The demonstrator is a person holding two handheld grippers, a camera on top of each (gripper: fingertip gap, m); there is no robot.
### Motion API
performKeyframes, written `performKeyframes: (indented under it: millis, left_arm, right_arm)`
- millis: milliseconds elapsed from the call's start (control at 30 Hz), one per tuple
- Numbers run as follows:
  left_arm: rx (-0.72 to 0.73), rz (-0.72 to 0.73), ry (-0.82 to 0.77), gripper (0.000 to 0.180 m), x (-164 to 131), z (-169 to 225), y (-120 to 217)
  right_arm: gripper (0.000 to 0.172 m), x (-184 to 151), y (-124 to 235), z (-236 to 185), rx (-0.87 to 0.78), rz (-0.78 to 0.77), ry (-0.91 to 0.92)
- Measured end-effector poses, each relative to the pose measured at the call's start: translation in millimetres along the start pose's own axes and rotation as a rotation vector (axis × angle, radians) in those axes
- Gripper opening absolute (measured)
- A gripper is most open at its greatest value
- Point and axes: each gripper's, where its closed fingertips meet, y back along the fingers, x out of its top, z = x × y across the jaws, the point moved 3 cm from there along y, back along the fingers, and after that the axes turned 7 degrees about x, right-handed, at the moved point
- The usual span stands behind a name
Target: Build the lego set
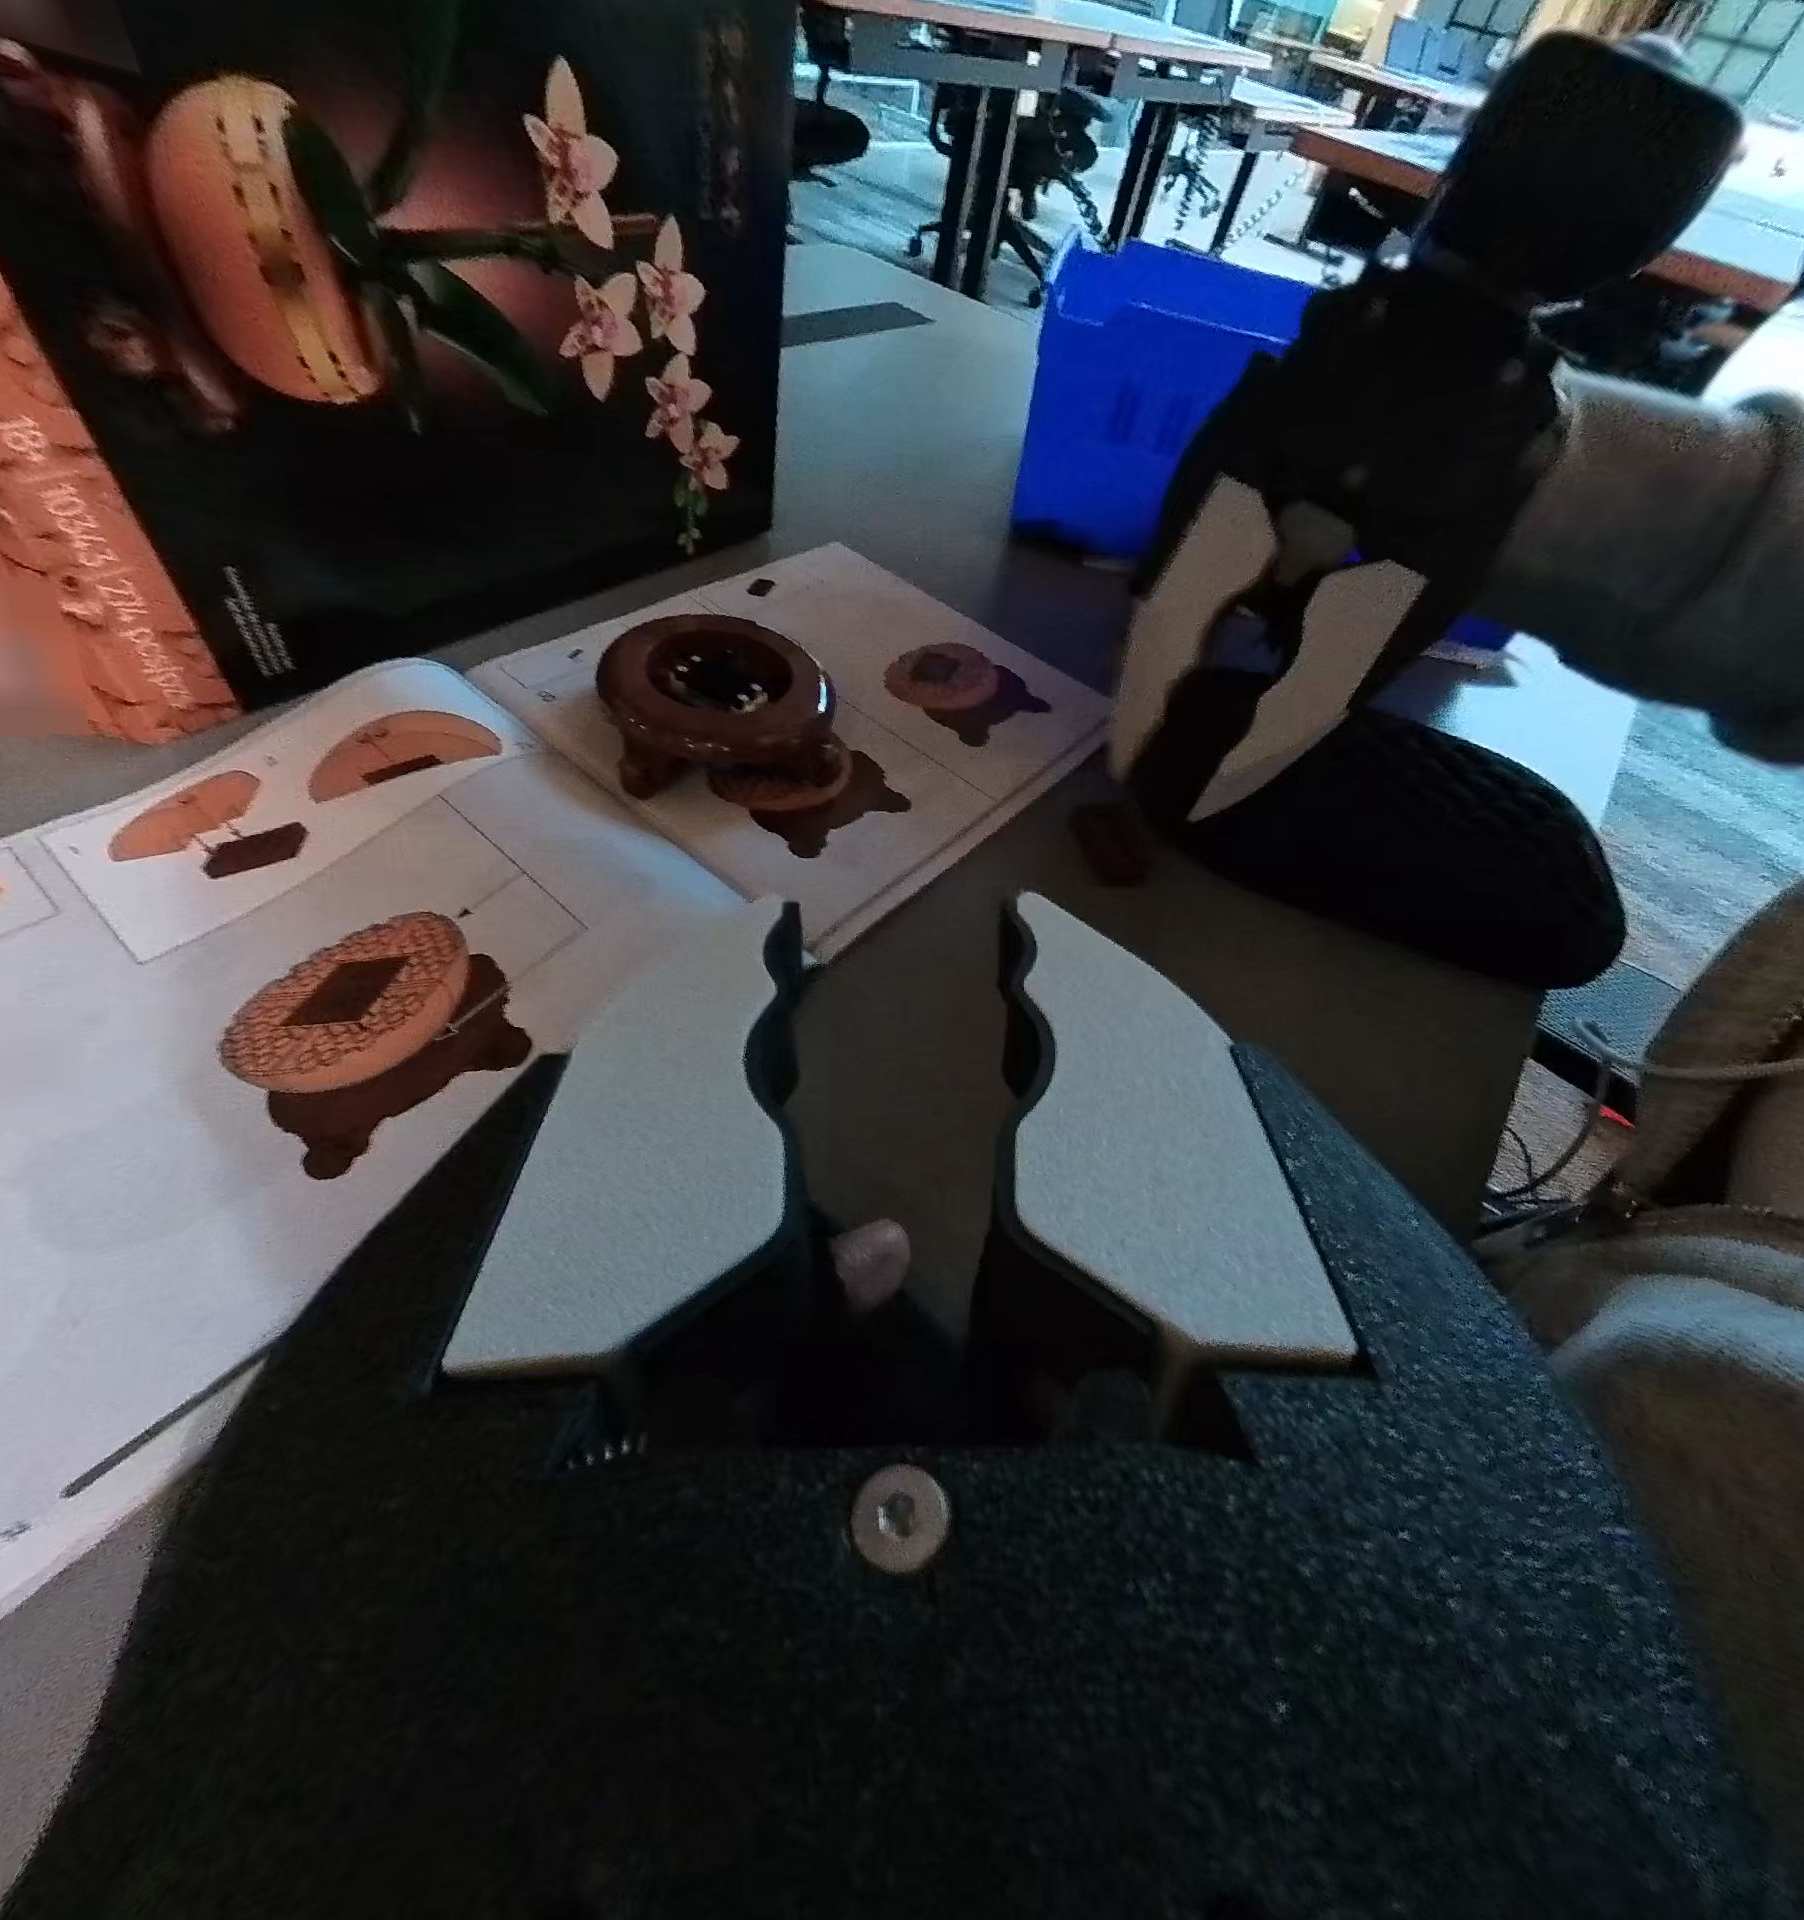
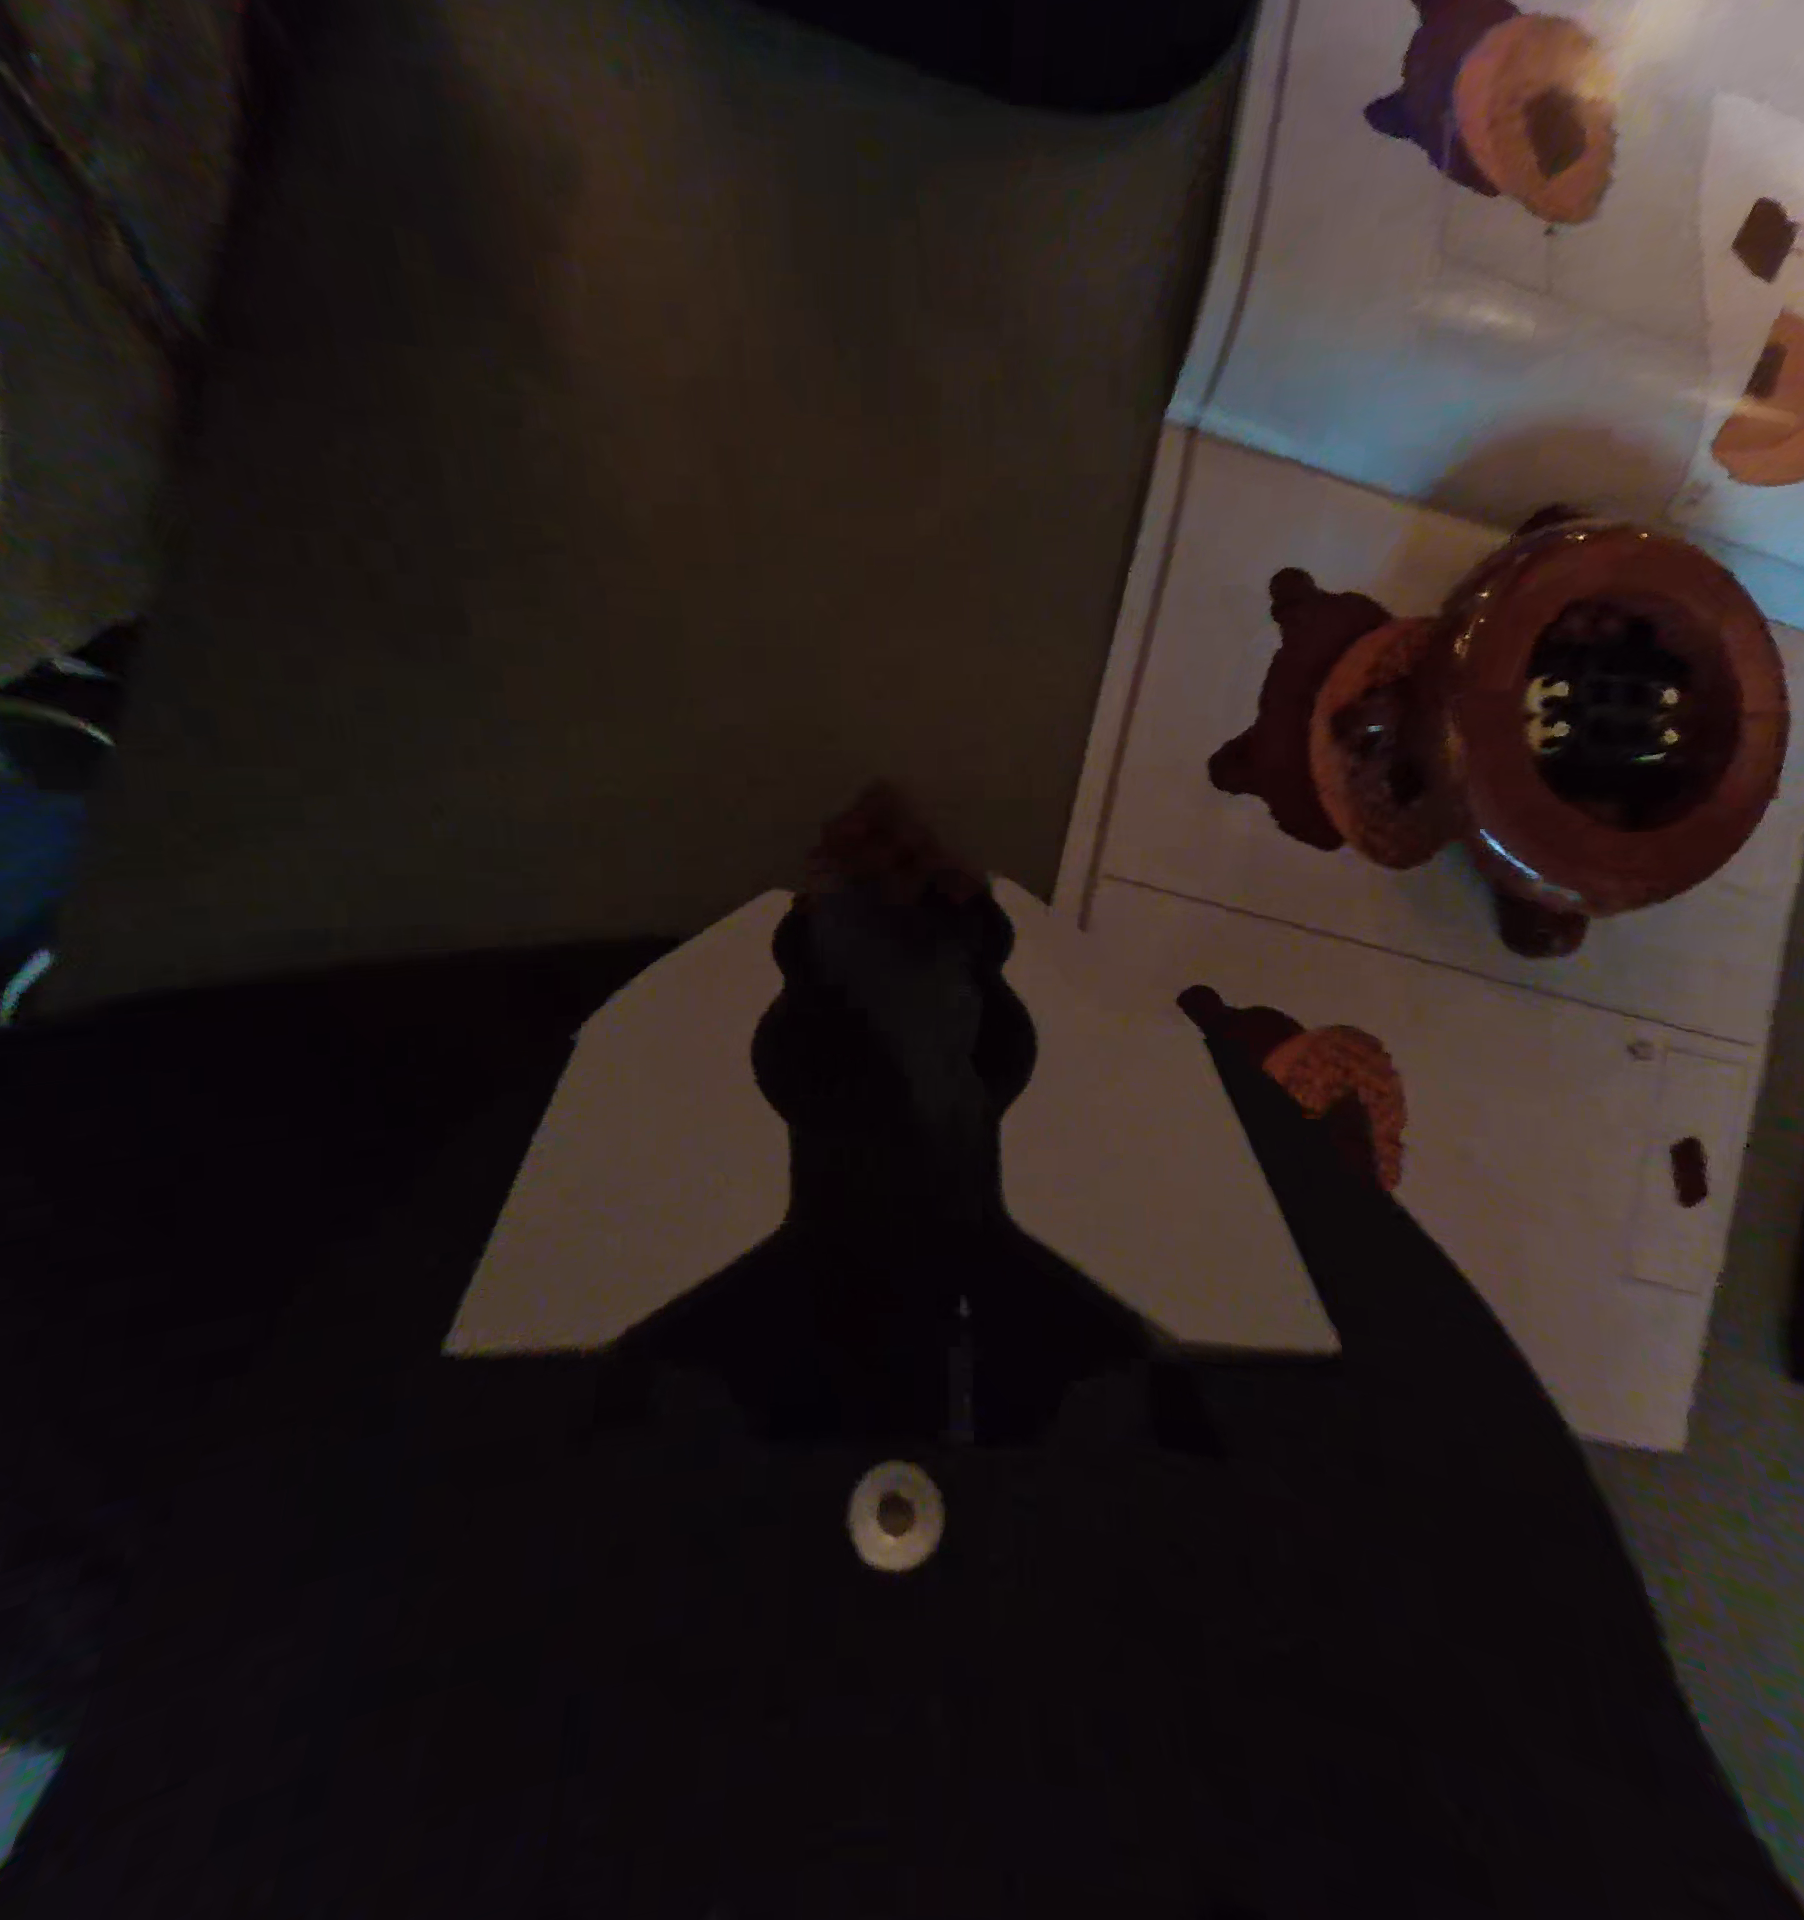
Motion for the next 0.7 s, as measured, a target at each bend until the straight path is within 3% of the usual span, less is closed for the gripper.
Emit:
performKeyframes:
  millis: [133, 233, 367, 500, 600, 700]
  left_arm:
    - [-0.02, -0.013, -0.012, 0.036, -0.8, 4.8, -1.6]
    - [-0.017, -0.016, -0.035, 0.036, 0.9, 7.6, -0.7]
    - [0.004, -0.01, -0.04, 0.036, -0.8, 6.2, 1.5]
    - [-0.007, -0.04, 0.001, 0.036, -5.7, 1.1, -5.4]
    - [-0.026, -0.044, -0.001, 0.036, -1.0, 1.1, -10.3]
    - [-0.027, -0.066, -0.021, 0.036, 0.2, -0.4, -14.9]
  right_arm:
    - [0.032, 1.5, -14.2, 8.7, 0.093, -0.125, 0.118]
    - [0.018, 3.7, -19.9, 11.9, 0.156, -0.13, 0.126]
    - [0.017, -3.2, -0.7, 49.4, -0.092, -0.079, -0.144]
    - [0.018, -10.8, -6.4, 55.7, -0.169, -0.089, -0.31]
    - [0.044, -12.0, -10.3, 55.5, -0.197, -0.102, -0.353]
    - [0.051, -6.1, 5.5, 55.7, -0.267, -0.006, -0.386]
